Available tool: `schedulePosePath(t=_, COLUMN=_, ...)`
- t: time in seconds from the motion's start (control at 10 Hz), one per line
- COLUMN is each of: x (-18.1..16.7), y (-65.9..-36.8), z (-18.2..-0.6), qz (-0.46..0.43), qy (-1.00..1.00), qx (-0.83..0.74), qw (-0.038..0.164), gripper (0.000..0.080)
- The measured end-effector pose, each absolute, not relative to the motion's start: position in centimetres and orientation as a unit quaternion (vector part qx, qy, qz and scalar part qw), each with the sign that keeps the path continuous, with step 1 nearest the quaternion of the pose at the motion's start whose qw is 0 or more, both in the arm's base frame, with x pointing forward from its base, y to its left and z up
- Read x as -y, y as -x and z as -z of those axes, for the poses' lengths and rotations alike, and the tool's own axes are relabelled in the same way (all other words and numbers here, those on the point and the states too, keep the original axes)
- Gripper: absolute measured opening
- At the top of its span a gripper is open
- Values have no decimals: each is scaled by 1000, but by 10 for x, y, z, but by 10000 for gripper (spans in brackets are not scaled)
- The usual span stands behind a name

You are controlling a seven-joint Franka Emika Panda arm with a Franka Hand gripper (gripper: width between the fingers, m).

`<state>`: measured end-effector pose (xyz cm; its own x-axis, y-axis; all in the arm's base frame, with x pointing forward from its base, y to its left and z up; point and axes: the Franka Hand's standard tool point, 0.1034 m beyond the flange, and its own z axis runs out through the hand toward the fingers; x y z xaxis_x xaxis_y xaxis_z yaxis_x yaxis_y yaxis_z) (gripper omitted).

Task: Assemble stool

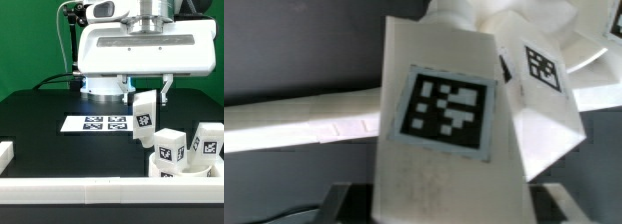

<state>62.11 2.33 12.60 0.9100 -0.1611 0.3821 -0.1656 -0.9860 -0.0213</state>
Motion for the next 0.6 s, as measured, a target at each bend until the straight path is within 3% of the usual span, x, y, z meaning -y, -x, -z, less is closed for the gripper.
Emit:
schedulePosePath(t=0.4, x=-57, y=-613, z=-129, qz=-209, qy=-978, qx=0, qw=20, gripper=327)
schedulePosePath(t=0.6, x=-55, y=-609, z=-126, qz=-216, qy=-976, qx=6, qw=19, gripper=327)
